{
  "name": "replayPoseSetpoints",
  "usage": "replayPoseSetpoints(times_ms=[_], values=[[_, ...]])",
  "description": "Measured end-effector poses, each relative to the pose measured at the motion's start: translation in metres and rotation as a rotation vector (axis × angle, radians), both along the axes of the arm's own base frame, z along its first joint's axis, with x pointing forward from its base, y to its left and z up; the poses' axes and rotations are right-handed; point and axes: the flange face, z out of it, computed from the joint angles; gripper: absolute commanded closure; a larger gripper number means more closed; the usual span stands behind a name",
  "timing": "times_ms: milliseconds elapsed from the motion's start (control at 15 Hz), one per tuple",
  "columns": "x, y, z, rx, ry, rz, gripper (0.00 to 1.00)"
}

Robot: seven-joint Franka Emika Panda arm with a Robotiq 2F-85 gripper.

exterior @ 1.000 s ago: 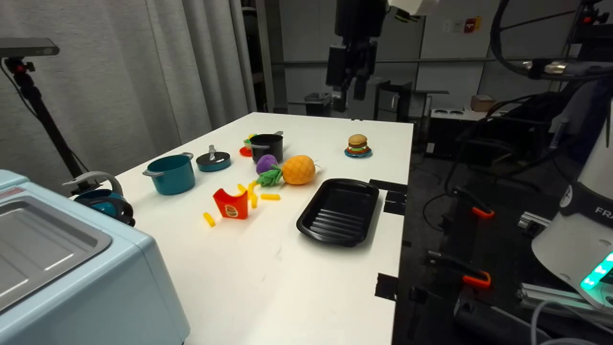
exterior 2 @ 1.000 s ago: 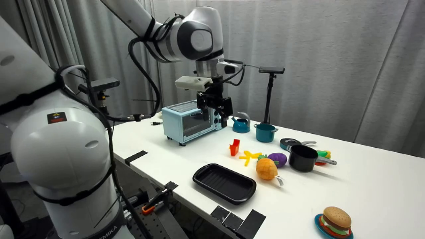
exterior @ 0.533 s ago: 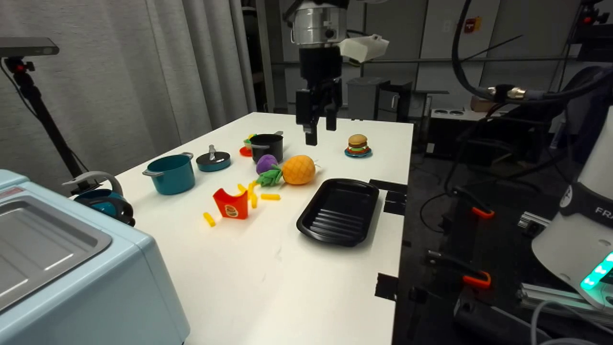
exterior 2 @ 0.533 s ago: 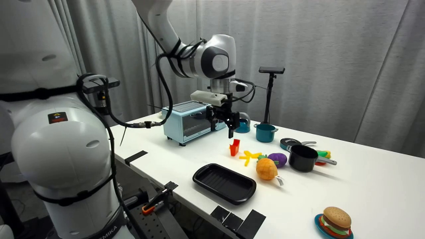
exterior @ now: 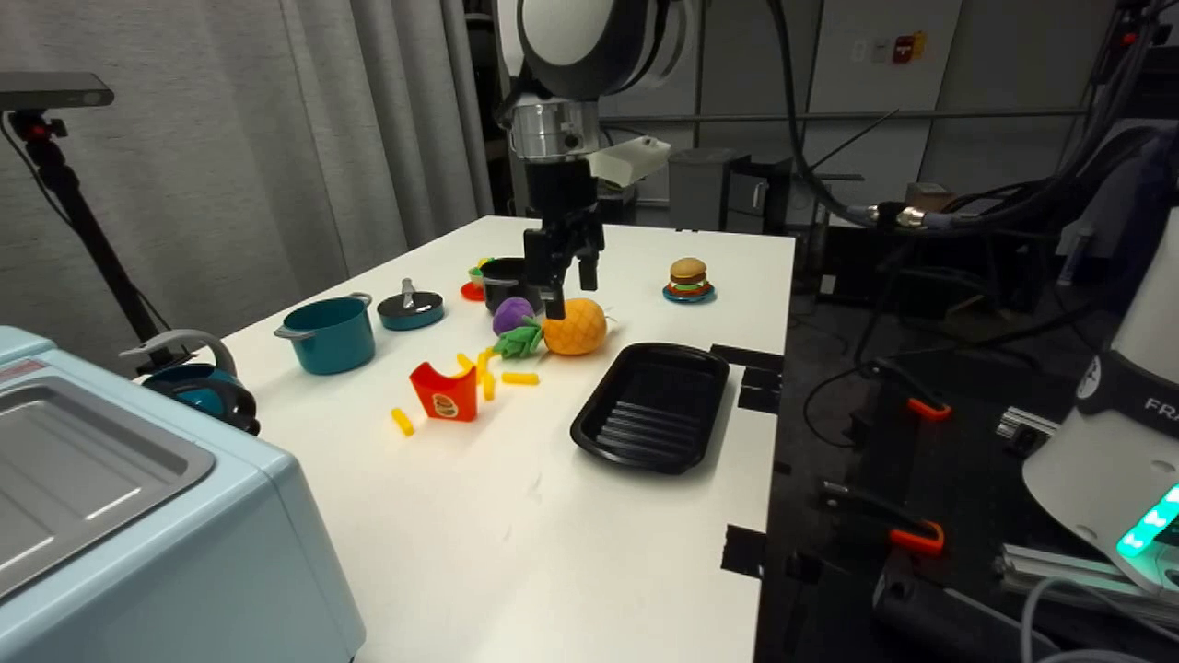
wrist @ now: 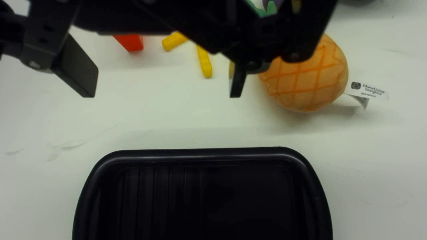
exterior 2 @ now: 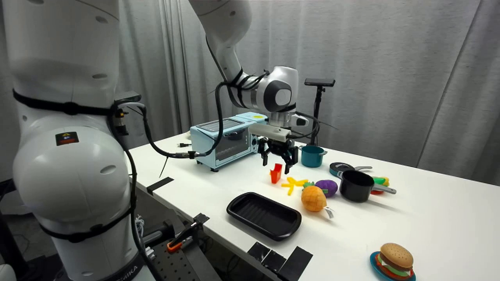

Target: Place a fry in the red box

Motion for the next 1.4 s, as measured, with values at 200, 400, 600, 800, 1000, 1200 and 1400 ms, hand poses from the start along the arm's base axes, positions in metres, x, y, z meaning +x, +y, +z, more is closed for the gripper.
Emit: replayPoseSetpoints(times_ms=[200, 400, 600, 800, 1000, 1200, 1400], values=[[0.025, -0.007, -0.018, 0.008, 0.002, 0.032, 0.00], [0.046, -0.010, -0.031, 0.014, 0.000, 0.046, 0.00], [0.055, -0.009, -0.039, 0.017, 0.001, 0.045, 0.00], [0.057, -0.009, -0.039, 0.018, 0.000, 0.045, 0.00], [0.057, -0.009, -0.039, 0.018, 0.000, 0.045, 0.00], [0.054, -0.003, -0.046, 0.020, 0.013, 0.068, 0.00], [0.051, 0.006, -0.062, 0.023, 0.038, 0.101, 0.00]])
